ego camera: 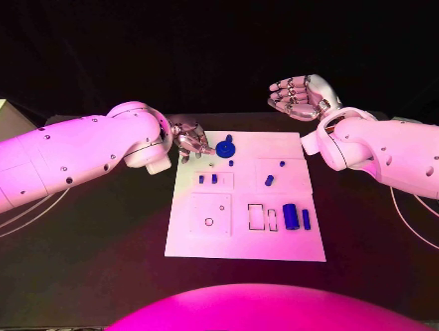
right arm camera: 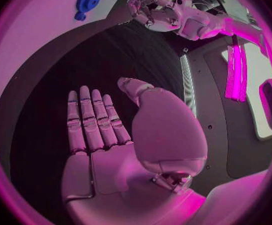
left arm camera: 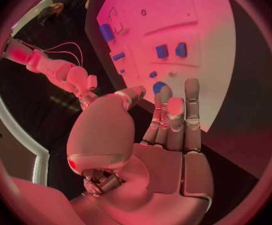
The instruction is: Assemble the parts on the task board
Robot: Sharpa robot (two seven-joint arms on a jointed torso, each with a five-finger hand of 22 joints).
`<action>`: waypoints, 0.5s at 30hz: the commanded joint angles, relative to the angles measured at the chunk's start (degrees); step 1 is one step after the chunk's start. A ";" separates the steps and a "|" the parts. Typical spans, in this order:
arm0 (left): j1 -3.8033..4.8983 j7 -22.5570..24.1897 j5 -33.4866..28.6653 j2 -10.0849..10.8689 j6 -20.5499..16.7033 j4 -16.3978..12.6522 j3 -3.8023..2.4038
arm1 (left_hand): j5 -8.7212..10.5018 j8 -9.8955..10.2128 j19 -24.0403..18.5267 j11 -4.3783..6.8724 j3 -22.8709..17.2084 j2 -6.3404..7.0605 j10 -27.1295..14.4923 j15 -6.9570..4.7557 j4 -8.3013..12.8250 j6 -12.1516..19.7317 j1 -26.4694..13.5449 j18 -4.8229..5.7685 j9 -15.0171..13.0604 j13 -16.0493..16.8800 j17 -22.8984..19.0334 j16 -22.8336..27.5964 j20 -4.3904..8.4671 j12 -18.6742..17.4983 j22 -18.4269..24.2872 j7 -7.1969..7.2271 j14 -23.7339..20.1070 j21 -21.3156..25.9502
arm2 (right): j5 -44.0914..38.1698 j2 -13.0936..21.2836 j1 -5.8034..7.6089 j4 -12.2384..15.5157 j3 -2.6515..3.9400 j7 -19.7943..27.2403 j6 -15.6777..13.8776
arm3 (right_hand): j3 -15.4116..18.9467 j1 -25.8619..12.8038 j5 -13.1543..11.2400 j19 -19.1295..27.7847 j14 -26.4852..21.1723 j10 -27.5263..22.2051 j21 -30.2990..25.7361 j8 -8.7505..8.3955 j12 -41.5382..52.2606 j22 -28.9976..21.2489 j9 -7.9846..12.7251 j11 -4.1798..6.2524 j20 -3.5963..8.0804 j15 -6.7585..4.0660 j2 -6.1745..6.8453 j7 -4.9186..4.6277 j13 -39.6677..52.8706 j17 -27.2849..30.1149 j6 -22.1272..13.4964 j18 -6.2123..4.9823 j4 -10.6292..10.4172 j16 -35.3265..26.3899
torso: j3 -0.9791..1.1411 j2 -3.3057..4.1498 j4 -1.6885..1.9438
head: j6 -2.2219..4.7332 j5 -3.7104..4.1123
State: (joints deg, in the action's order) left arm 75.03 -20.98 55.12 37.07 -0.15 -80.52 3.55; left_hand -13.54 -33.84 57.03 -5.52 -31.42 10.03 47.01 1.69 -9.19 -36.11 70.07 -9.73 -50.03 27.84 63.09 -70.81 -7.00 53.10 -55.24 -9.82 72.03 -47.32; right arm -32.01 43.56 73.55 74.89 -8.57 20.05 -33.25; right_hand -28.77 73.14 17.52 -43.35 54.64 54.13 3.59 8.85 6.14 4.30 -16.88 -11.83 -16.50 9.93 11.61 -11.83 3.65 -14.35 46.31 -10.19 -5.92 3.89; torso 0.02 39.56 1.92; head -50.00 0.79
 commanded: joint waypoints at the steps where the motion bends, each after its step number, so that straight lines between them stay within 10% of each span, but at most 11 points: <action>1: -0.84 15.15 4.68 -0.21 -11.80 -0.45 0.17 | -0.08 0.74 -1.15 -0.46 -4.02 0.81 -2.35 0.45 3.31 0.44 4.95 -0.64 2.32 -1.57 -3.34 2.13 -0.55 -1.42 0.58 -0.36 -3.41 1.13 | 0.03 0.10 -0.06 -0.17 0.02 0.55 0.84 | 0.08 0.01 0.30 0.25 -0.07 0.42 -0.15 -0.36 -0.19 -0.05 0.08 -0.05 -0.03 0.22 -0.68 -2.96 -0.01 0.05 0.27 0.07 0.21 -0.15 | -0.03 -0.06 -0.02 | 0.00 0.21; 6: -2.51 23.24 10.64 -1.38 -15.67 0.61 0.78 | 0.35 3.75 -3.51 -0.71 -7.74 2.21 -3.24 0.70 8.86 -1.90 8.77 -0.65 9.73 -5.84 -7.89 3.37 -0.69 -4.41 -2.46 -0.56 -8.15 -1.65 | 0.05 0.21 -0.14 -0.29 0.02 0.56 0.88 | 0.08 0.01 0.30 0.25 -0.07 0.42 -0.15 -0.36 -0.19 -0.05 0.08 -0.05 -0.03 0.22 -0.68 -2.96 -0.01 0.05 0.27 0.07 0.21 -0.15 | -0.05 0.01 -0.03 | 0.00 0.42; 15: -4.93 28.44 21.71 -5.23 -15.89 5.78 2.74 | 0.42 8.22 -6.69 -1.22 -7.25 2.23 -4.15 1.10 12.37 -5.76 8.82 -0.79 19.21 -11.18 -14.28 4.11 -1.05 -8.24 -5.95 0.26 -12.45 -4.80 | 0.07 0.20 -0.28 -0.31 0.02 0.56 0.94 | 0.08 0.01 0.30 0.25 -0.07 0.42 -0.15 -0.36 -0.19 -0.05 0.08 -0.05 -0.03 0.22 -0.68 -2.96 -0.01 0.05 0.27 0.07 0.21 -0.15 | -0.05 0.12 -0.06 | 0.00 0.64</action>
State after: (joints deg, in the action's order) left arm 70.16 2.37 70.24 32.11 -14.00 -75.11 6.35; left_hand -13.32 -25.73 50.65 -6.68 -38.57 12.29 43.08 2.77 2.93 -41.73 78.48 -9.72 -31.03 16.78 48.96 -66.77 -8.10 44.93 -61.11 -9.55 59.88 -51.93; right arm -31.86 43.78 73.31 74.55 -8.57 20.07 -33.18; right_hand -28.77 73.14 17.52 -43.36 54.65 54.12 3.60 8.85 6.14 4.31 -16.88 -11.83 -16.50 9.93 11.61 -11.83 3.65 -14.36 46.31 -10.19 -5.92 3.89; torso -0.04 39.63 1.86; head -50.00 1.31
